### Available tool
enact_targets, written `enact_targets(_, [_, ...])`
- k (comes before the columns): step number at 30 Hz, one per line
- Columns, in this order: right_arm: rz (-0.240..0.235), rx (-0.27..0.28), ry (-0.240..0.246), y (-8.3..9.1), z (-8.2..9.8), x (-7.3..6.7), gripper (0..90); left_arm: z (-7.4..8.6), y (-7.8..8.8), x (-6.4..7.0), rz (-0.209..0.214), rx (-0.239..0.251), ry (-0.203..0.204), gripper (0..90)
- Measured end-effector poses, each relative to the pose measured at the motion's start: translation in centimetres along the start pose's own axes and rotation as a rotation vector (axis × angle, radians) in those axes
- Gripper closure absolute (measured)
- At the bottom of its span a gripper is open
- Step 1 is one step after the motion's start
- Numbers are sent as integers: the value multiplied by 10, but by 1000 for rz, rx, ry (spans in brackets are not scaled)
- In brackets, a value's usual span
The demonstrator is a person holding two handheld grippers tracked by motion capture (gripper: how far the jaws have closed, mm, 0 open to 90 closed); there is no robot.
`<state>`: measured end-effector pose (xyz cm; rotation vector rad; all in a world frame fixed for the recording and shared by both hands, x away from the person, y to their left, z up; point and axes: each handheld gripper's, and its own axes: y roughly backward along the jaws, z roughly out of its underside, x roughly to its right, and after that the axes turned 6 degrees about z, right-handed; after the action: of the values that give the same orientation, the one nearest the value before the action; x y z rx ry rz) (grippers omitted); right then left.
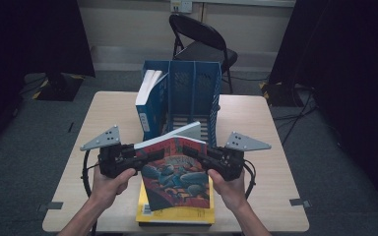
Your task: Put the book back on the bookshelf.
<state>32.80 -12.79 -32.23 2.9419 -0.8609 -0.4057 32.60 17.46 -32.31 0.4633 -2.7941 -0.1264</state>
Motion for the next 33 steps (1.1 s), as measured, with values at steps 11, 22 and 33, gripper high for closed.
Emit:
enact_targets(11, [15,-6,5,-4,-1,3,835,1,-15,-6,-23,-57,27,731])
enact_targets(22, [-28,15,26,-14,-3,2,817,-1,-4,-9,-10,-29,-27,719])
enact_targets(33, [29,-11,51,3,5,-1,696,4,-6,4,-22,-33,-52,713])
